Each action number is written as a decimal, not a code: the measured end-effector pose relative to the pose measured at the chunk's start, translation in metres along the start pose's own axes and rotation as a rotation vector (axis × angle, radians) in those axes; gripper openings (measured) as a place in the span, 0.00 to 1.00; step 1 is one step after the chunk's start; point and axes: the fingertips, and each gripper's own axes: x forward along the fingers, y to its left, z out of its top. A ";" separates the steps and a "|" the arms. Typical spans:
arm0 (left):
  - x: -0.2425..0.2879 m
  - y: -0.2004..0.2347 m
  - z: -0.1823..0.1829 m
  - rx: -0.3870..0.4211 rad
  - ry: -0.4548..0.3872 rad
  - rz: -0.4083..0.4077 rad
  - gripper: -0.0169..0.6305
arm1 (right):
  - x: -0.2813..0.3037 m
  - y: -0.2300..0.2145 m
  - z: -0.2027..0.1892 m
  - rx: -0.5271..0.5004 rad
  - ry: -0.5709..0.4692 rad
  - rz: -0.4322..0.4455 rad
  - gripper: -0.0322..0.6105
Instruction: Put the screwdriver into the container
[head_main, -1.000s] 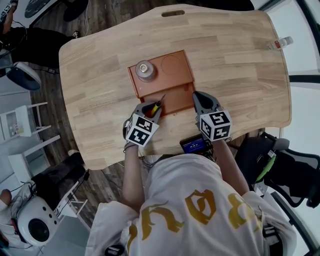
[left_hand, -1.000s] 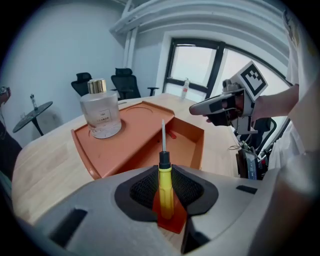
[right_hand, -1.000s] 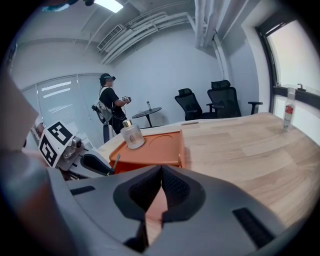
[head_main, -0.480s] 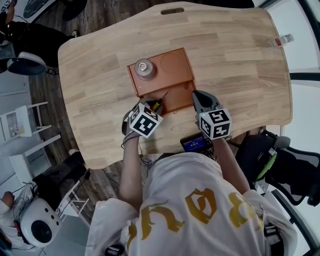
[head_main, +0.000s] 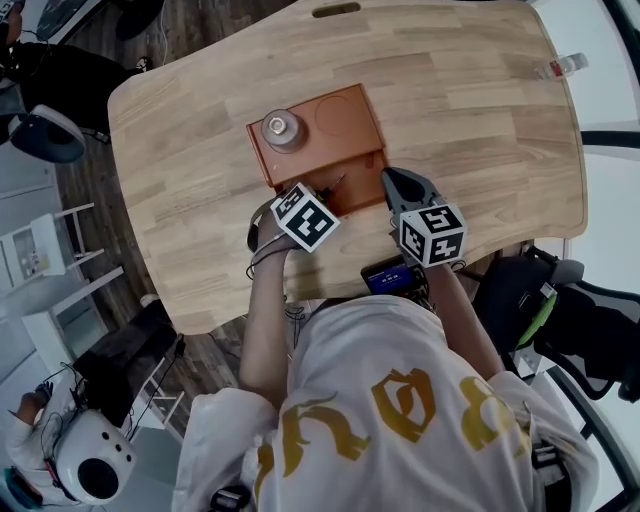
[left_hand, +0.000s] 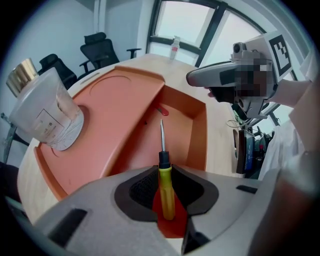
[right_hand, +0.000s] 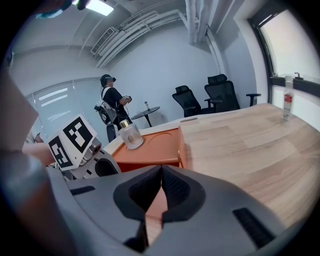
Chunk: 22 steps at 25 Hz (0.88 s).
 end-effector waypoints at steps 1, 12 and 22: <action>0.000 0.000 0.000 0.000 0.006 -0.001 0.15 | 0.000 -0.001 -0.001 0.001 0.003 -0.001 0.07; 0.008 0.006 -0.001 -0.045 0.077 0.030 0.15 | 0.004 -0.003 -0.012 0.001 0.032 0.002 0.07; 0.014 0.006 -0.007 -0.028 0.158 0.052 0.18 | 0.005 -0.007 -0.013 0.007 0.033 -0.001 0.07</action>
